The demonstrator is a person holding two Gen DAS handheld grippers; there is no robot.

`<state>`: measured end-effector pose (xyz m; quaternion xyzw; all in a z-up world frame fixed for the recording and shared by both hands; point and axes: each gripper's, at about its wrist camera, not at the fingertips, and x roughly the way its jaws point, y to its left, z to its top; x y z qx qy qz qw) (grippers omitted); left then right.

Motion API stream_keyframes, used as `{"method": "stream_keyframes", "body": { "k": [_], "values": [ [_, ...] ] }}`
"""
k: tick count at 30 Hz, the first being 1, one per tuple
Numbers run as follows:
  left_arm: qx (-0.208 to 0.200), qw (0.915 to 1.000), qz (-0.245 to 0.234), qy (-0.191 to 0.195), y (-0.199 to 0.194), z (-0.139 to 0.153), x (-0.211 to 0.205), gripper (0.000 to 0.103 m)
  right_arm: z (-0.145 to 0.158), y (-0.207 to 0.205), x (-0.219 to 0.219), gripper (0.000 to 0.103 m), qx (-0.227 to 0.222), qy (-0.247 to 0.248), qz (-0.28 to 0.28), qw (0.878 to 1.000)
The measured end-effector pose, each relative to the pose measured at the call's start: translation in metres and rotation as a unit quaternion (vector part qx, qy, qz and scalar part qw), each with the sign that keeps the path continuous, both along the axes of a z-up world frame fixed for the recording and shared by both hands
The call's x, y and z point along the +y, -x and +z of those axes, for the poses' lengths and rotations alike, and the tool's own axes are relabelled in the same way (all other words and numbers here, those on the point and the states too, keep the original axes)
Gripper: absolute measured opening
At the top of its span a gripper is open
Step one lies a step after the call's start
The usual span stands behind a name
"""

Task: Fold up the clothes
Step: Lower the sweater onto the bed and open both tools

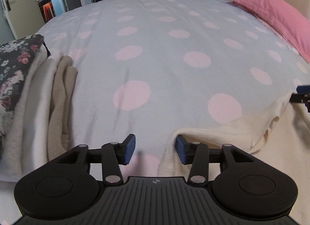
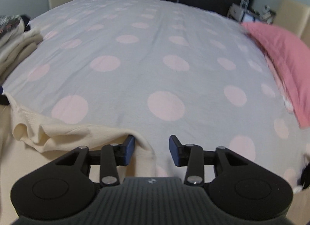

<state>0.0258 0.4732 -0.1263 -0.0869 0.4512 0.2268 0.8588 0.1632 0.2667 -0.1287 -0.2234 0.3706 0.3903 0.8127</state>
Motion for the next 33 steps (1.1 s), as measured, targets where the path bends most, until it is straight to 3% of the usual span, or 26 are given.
{"method": "stream_keyframes", "body": {
  "k": [4, 7, 12, 14, 17, 21, 25, 30, 33],
  "values": [
    [0.003, 1.0, 0.0, -0.003, 0.003, 0.009, -0.002, 0.049, 0.017, 0.006, -0.015, 0.042, 0.016, -0.026, 0.004, 1.0],
    [0.017, 0.9997, -0.008, -0.014, 0.007, 0.011, -0.007, 0.049, 0.025, 0.018, -0.021, 0.027, 0.021, -0.035, 0.034, 0.999],
    [-0.008, 0.9974, -0.071, -0.011, 0.02, 0.017, -0.03, 0.048, 0.014, 0.033, -0.011, 0.025, 0.053, -0.05, 0.087, 0.994],
    [0.003, 0.9949, -0.1, 0.006, 0.019, 0.009, -0.042, 0.037, 0.005, 0.034, -0.002, 0.025, 0.06, -0.047, 0.093, 0.993],
    [0.031, 0.9919, -0.121, 0.023, 0.011, -0.016, -0.056, 0.033, -0.009, 0.037, 0.011, 0.025, 0.069, -0.041, 0.102, 0.992],
    [0.026, 0.9924, -0.116, 0.03, -0.004, -0.042, -0.057, 0.033, -0.028, 0.04, 0.029, 0.025, 0.081, -0.034, 0.115, 0.99],
    [-0.005, 0.9949, -0.094, 0.037, -0.024, -0.047, -0.049, 0.033, -0.046, 0.044, 0.047, 0.026, 0.093, -0.026, 0.128, 0.987],
    [-0.065, 0.9957, -0.06, 0.027, -0.033, -0.032, -0.035, 0.033, -0.026, 0.032, 0.041, 0.026, 0.084, -0.048, 0.105, 0.99],
    [-0.08, 0.9956, -0.046, 0.018, -0.029, -0.019, -0.028, 0.041, -0.012, 0.025, 0.036, 0.027, 0.077, -0.063, 0.089, 0.991]
  ]
}}
